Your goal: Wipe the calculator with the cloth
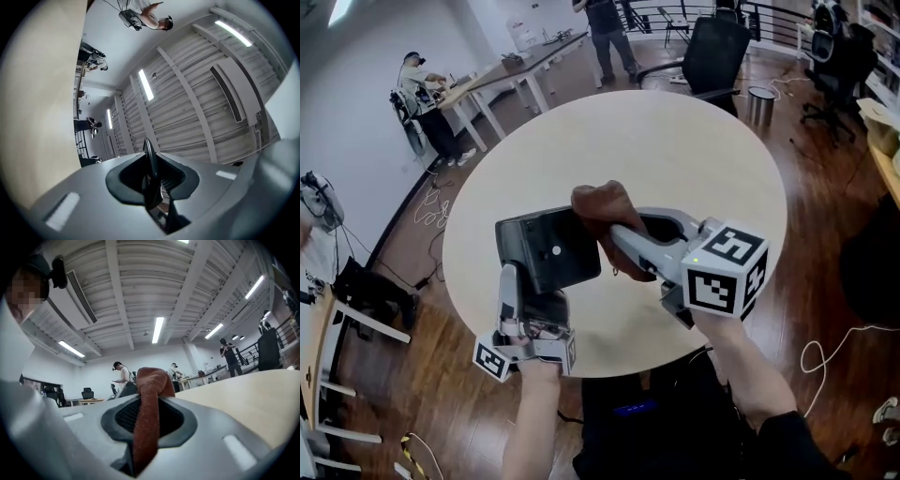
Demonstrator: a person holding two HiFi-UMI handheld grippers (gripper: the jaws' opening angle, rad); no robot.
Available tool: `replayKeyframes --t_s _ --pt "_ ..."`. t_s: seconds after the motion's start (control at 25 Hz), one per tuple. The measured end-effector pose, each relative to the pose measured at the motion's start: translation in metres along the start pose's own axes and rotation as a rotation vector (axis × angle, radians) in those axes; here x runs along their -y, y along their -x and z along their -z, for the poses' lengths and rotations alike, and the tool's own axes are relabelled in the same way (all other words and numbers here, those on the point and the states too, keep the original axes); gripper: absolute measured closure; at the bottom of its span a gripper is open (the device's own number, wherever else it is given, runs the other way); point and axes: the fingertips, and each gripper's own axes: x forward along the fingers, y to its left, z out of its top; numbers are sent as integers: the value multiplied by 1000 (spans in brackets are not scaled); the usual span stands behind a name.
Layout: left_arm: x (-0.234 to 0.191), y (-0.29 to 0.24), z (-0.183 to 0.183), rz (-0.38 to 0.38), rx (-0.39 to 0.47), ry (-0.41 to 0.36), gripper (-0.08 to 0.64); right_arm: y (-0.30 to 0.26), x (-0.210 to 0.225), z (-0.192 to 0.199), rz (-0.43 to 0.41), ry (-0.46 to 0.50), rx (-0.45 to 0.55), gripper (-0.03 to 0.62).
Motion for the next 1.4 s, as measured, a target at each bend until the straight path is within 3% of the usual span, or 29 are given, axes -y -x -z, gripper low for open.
replayKeyframes --t_s 0.16,0.28,0.64,0.72,0.8,0.92,1.0,1.12,1.4 --pt "3 -4 14 13 16 -20 492 -25 -60 -8 -68 133 13 515" --pt "8 -5 22 32 10 -17 492 -35 -60 3 -23 218 -27 515" --pt "2 -2 13 5 8 -28 492 -15 43 7 237 84 -32 515" --pt "3 0 6 -2 8 -32 492 -14 37 0 232 56 7 515" --pt "3 -2 5 -5 2 -40 492 -19 11 -18 166 72 61 515" --pt "5 -8 18 3 -8 -45 492 -33 -32 -38 40 166 85 515" --pt "8 -12 26 17 -13 -38 492 -41 -46 -36 12 240 53 515" --pt "15 -12 33 33 -21 -34 491 -35 -33 -27 59 260 22 515" --pt "13 -14 37 20 -31 -21 486 -10 28 -14 161 148 10 515"
